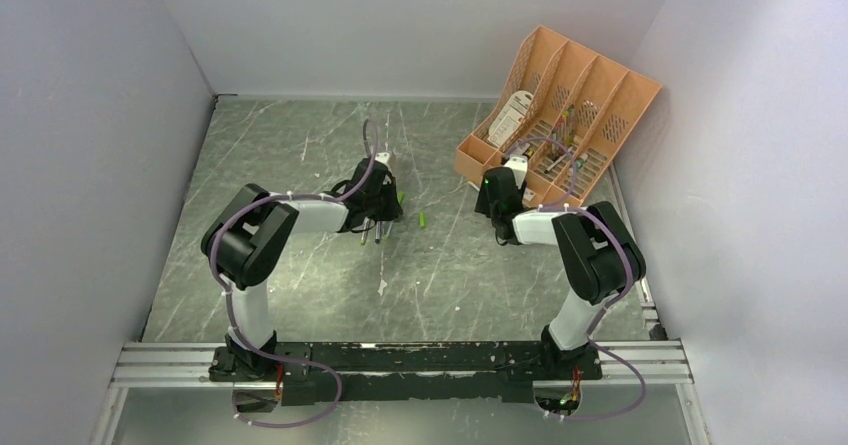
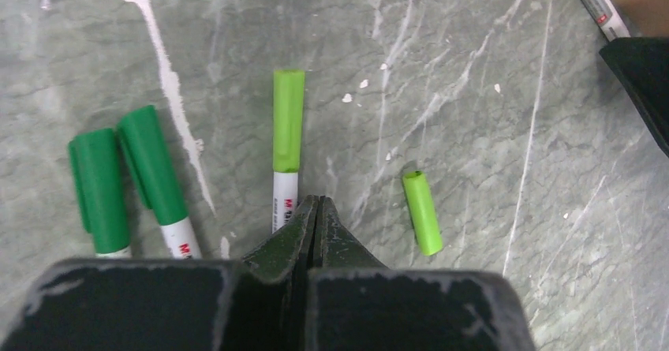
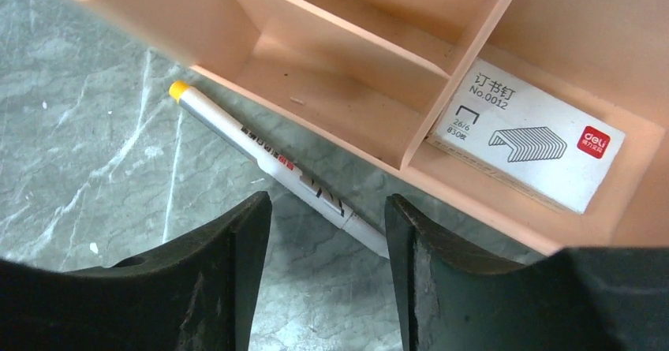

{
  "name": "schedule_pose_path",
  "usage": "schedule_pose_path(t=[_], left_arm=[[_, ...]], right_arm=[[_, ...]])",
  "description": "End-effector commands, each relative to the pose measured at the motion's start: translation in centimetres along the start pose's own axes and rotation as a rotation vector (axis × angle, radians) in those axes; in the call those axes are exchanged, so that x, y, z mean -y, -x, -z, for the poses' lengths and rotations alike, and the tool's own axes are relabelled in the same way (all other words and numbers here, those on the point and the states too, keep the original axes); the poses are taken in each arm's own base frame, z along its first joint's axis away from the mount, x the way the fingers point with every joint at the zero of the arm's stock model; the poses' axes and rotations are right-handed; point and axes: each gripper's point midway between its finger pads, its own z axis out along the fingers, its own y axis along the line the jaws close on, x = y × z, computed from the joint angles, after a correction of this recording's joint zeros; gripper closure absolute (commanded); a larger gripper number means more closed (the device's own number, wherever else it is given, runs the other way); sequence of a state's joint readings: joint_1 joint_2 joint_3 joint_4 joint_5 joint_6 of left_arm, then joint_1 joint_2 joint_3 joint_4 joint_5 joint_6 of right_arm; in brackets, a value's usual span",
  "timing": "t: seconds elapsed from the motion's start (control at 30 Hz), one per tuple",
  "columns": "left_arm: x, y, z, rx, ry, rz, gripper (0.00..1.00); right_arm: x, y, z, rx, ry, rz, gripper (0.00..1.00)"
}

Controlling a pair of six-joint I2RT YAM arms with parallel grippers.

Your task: Insert the pens into the pen caps

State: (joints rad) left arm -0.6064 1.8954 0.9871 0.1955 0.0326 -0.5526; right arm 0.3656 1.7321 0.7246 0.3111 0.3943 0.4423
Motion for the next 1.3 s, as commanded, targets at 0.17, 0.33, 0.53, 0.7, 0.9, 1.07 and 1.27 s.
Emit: schedule_pose_path(t=[0.17, 0.33, 0.53, 0.7, 0.9, 1.07, 1.27], left_arm=[[-2.5, -0.2, 1.3, -0.011, 0.072, -0.009, 0.93], [-1.4, 0.4, 1.8, -0.005, 0.022, 0.004, 0.93], [-1.3, 0.9, 2.1, 0.013, 0.029, 0.014, 0.91], [-3.7, -0.1, 1.1, -0.01, 0.103, 0.031, 0.89], [-5.5, -0.1, 1.1, 0.002, 0.189, 0.02, 0.88], [-5.0, 0.8, 1.8, 0.027, 0.178, 0.024, 0.88], [-3.4, 2.2, 3.1, 0.07, 0.111, 0.026, 0.76]], right_arm=[[-1.4, -4.9, 1.4, -0.147, 0.128, 0.055, 0.56], [-2.1, -5.6, 2.3, -0.162, 0.137, 0.083, 0.64], [-1.8, -7.1, 2.7, -0.209, 0.122, 0.101, 0.7], [-2.0, -7.7, 3.2, -0.22, 0.132, 0.103, 0.7], [-2.1, -7.3, 3.9, -0.208, 0.138, 0.107, 0.7], [-2.5, -7.5, 4.0, -0.213, 0.15, 0.12, 0.73], [-2.1, -8.5, 3.7, -0.239, 0.117, 0.149, 0.91]])
